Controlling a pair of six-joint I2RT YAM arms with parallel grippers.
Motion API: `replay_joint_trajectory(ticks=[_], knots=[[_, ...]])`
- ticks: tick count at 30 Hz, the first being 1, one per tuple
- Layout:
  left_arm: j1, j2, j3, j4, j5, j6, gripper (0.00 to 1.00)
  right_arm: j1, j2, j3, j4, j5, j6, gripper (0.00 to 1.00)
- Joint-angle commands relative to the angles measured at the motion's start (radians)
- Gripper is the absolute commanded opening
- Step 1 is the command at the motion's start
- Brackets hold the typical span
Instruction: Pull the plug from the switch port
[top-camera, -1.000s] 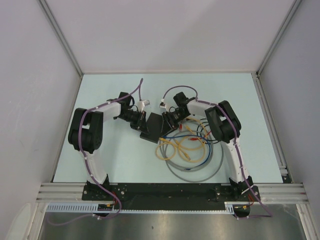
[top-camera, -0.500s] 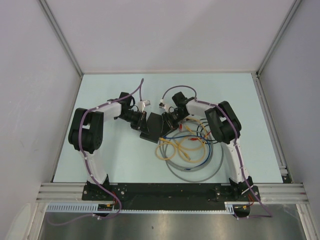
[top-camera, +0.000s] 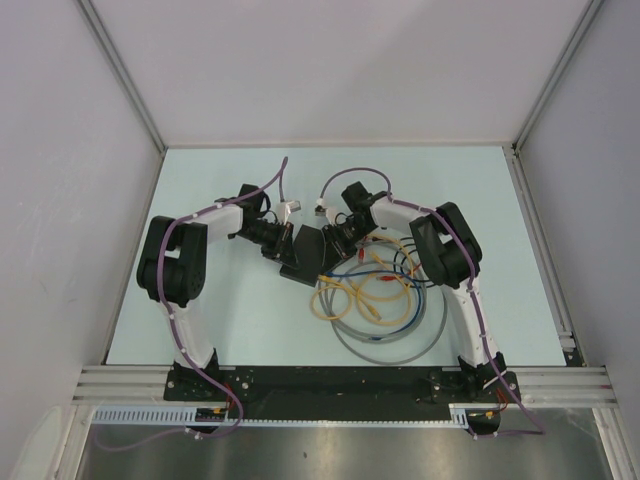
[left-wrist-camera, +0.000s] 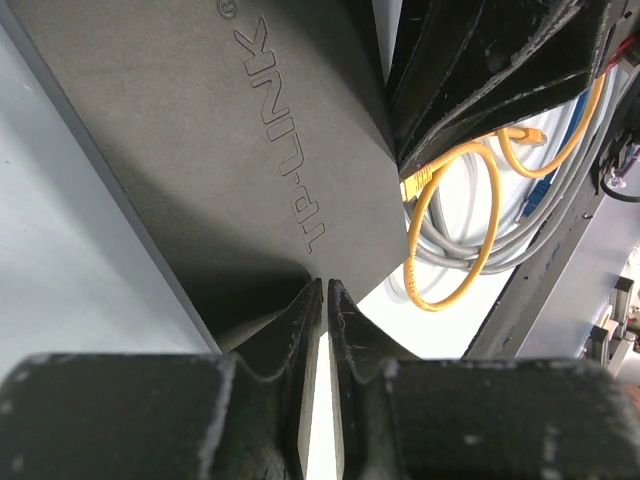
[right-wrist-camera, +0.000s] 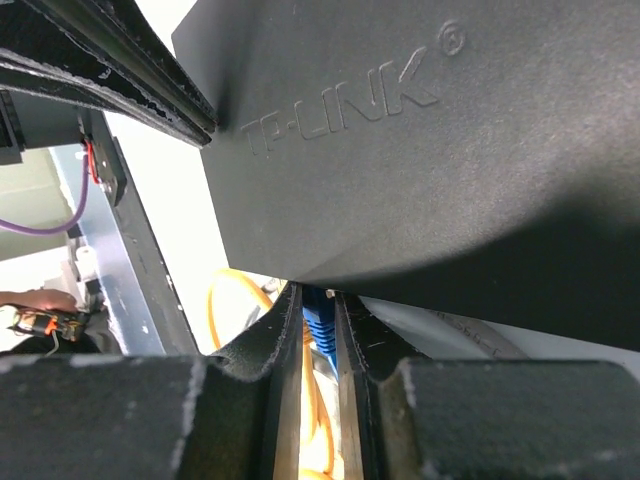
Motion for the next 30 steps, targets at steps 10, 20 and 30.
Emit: replay_joint_trajectory(ticks=[10,20,30], knots=[[-0.021,0.023,0.007,-0.015,-0.180,0.082,0.16,-0.027,-0.043,-0.030,-0.153,0.208,-0.155,0.05],[-0.021,-0.072,0.042,-0.032,-0.142,0.094,0.18,-0.151,-0.208,0.108,-0.223,0.146,-0.264,0.06],[-0.021,-0.146,0.081,-0.046,-0.147,0.100,0.22,-0.380,-0.301,0.099,-0.219,0.356,-0.302,0.06]])
